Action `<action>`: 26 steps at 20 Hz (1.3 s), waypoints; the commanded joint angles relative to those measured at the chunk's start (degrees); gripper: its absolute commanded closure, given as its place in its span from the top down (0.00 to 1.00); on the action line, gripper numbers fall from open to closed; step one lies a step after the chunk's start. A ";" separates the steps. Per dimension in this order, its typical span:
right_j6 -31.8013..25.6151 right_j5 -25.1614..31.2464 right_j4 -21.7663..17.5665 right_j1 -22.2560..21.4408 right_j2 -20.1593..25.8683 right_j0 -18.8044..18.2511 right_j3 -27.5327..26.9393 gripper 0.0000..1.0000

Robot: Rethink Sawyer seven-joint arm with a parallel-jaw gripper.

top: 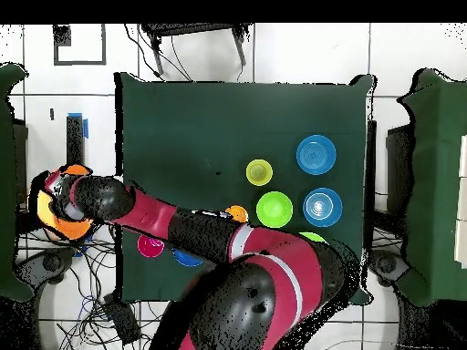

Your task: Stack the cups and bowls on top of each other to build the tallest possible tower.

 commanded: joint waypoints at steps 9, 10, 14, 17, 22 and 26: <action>-4.67 14.35 -7.93 16.20 -7.78 -2.55 -9.02 0.00; -5.03 14.55 -8.82 16.73 -8.44 -2.60 -9.95 0.00; -5.51 16.90 -11.95 18.58 -9.53 -3.68 -12.07 0.00; -4.30 17.78 -13.73 18.30 -9.88 -4.09 -12.40 0.00; -1.45 17.34 -16.06 16.51 -10.88 -4.56 -11.62 0.00; -0.38 16.32 -17.67 15.14 -11.50 -4.78 -10.99 0.00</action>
